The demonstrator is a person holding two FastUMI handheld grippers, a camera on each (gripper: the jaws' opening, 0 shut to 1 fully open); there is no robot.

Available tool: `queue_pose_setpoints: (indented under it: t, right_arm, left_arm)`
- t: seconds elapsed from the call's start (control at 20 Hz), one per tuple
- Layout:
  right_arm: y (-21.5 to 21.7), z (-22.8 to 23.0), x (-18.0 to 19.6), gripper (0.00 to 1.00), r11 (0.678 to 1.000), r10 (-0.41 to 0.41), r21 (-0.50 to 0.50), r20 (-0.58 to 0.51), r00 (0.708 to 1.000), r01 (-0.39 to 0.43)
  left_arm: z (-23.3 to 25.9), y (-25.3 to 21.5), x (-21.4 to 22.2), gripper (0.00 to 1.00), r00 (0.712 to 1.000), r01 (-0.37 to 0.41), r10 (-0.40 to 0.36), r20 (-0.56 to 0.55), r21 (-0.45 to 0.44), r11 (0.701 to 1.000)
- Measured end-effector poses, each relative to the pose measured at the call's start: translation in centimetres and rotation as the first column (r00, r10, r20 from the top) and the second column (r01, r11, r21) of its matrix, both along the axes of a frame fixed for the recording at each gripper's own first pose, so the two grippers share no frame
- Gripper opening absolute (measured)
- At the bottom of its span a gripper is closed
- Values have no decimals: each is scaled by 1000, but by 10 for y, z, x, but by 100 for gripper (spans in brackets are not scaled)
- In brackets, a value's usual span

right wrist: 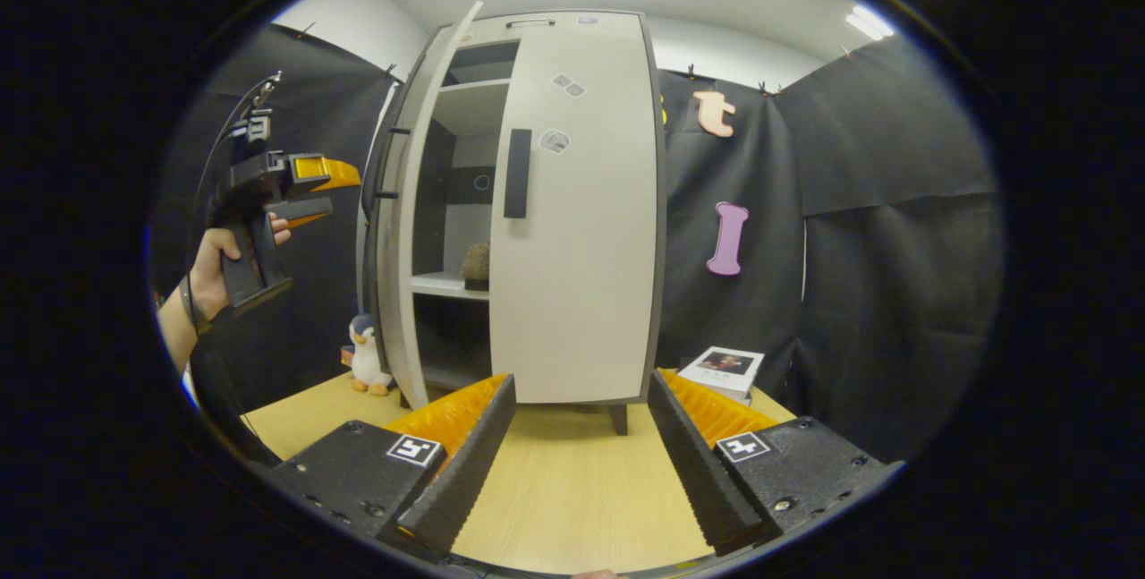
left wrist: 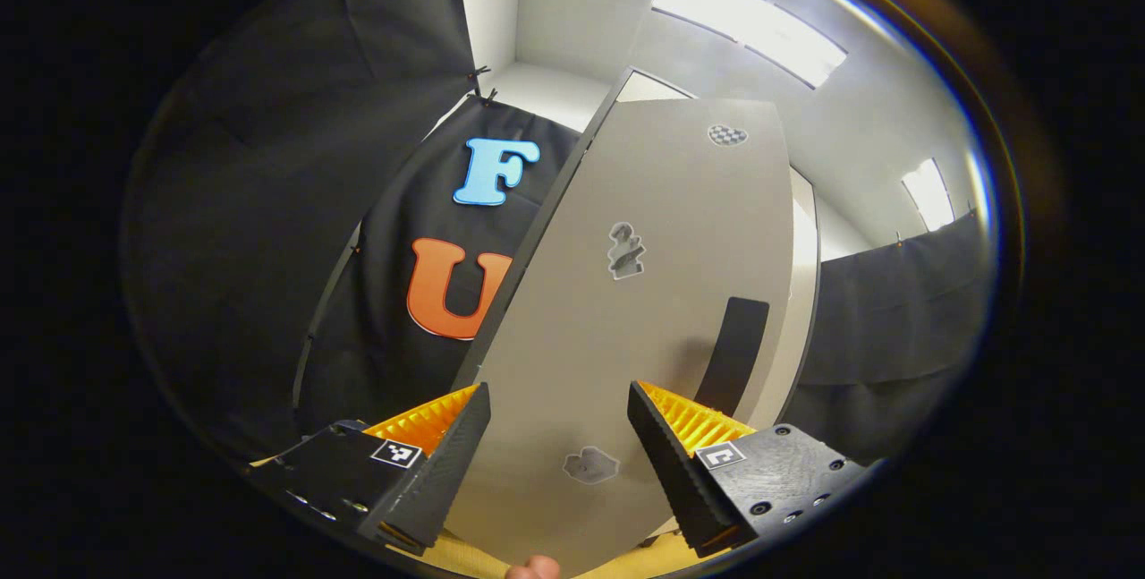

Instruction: Grab one shoe with the right hand and put it into the shoe cabinet, grab the other shoe with the left hand and put it into the shoe cabinet; then close the right door with the right hand and the left door with the left hand.

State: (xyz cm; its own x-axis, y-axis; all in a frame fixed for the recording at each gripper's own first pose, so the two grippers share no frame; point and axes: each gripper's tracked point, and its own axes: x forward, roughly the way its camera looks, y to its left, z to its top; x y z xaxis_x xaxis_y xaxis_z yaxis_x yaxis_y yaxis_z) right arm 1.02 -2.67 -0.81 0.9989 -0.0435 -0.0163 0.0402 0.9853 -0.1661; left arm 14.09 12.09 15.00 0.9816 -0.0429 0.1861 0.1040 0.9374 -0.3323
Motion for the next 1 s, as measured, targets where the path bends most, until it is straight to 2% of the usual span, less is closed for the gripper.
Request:
queue_pose_setpoints:
  t: [0.35,0.55,0.6,0.75,0.85,1.0]
  right_arm:
    - [12,-3,13,97,1000,26,6,-18,999,-26]
    - [18,-7,21,97,999,41,18,-28,999,-40]
    - [19,-9,22,97,999,41,16,-34,999,-40]
    - [21,-11,26,97,999,47,21,-44,998,-46]
    - [22,-12,28,97,999,47,25,-46,998,-46]
    - [25,-18,31,97,997,51,53,-49,997,-49]
  left_arm:
    - [11,2,-16,100,999,-50,50,22,37,998]
    - [3,10,-35,100,994,-107,108,-20,59,993]
    - [-4,13,-46,95,992,-123,126,-27,78,989]
    - [-30,7,-63,95,988,-135,145,-56,156,978]
    - [-46,-6,-66,95,988,-111,126,-89,164,980]
    - [-74,-17,-80,95,982,-123,150,-114,213,969]
